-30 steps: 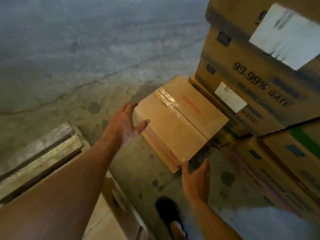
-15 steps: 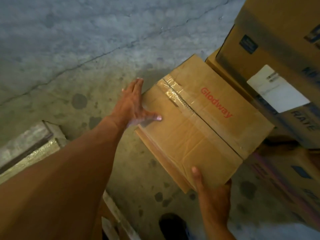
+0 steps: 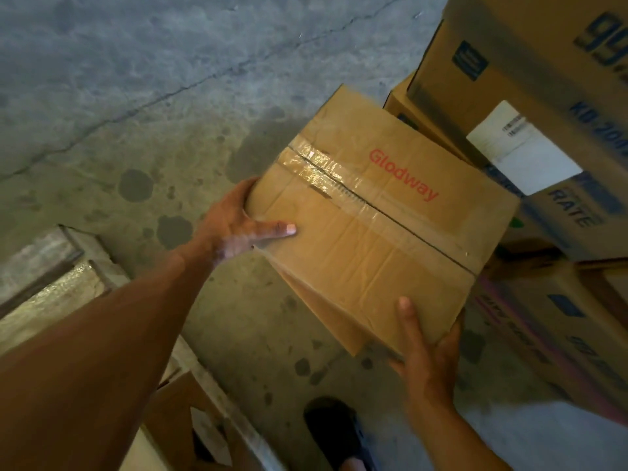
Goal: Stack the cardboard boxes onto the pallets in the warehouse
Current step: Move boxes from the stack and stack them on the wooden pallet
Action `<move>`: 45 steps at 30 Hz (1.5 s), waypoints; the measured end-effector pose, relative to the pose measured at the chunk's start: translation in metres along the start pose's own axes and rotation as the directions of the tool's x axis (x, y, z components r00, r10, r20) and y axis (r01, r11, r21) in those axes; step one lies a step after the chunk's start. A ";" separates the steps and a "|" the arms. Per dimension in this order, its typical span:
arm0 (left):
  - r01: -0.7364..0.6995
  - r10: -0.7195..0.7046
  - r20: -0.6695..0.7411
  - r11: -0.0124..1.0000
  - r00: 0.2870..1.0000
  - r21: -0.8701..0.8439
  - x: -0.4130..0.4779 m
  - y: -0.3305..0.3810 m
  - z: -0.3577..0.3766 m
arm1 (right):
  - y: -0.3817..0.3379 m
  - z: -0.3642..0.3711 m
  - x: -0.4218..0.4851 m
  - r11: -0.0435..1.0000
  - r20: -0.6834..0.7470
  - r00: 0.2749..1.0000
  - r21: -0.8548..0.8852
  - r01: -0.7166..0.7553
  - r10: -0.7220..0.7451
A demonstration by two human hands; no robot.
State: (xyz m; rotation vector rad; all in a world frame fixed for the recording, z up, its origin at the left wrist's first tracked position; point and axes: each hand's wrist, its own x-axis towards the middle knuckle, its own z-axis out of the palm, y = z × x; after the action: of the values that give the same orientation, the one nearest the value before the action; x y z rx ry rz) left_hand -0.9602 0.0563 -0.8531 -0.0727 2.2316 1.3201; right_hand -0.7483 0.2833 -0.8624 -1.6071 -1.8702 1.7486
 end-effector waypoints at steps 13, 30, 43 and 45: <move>-0.001 -0.112 -0.281 0.928 0.953 -0.373 -0.268 0.034 -0.019 | -0.093 -0.114 -0.112 0.972 0.350 0.911 0.000 0.235 -0.220; -0.324 -0.119 -0.667 0.803 0.735 -0.501 -0.734 0.040 -0.061 | -0.129 -0.253 -0.428 0.838 0.701 0.495 0.287 0.464 -0.514; -0.389 -0.172 -0.841 0.827 0.513 -0.406 -0.947 -0.015 -0.084 | -0.069 -0.261 -0.597 0.769 0.847 0.157 0.363 0.526 -0.507; -0.408 -0.161 -0.843 0.819 0.513 -0.404 -0.959 -0.035 -0.104 | -0.061 -0.244 -0.622 0.752 0.833 0.158 0.374 0.543 -0.529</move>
State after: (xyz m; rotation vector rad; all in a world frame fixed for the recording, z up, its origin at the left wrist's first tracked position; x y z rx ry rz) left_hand -0.1760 -0.2595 -0.3872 -1.0266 2.4760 2.4032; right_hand -0.3492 0.0051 -0.4001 0.4265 -2.3126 2.3494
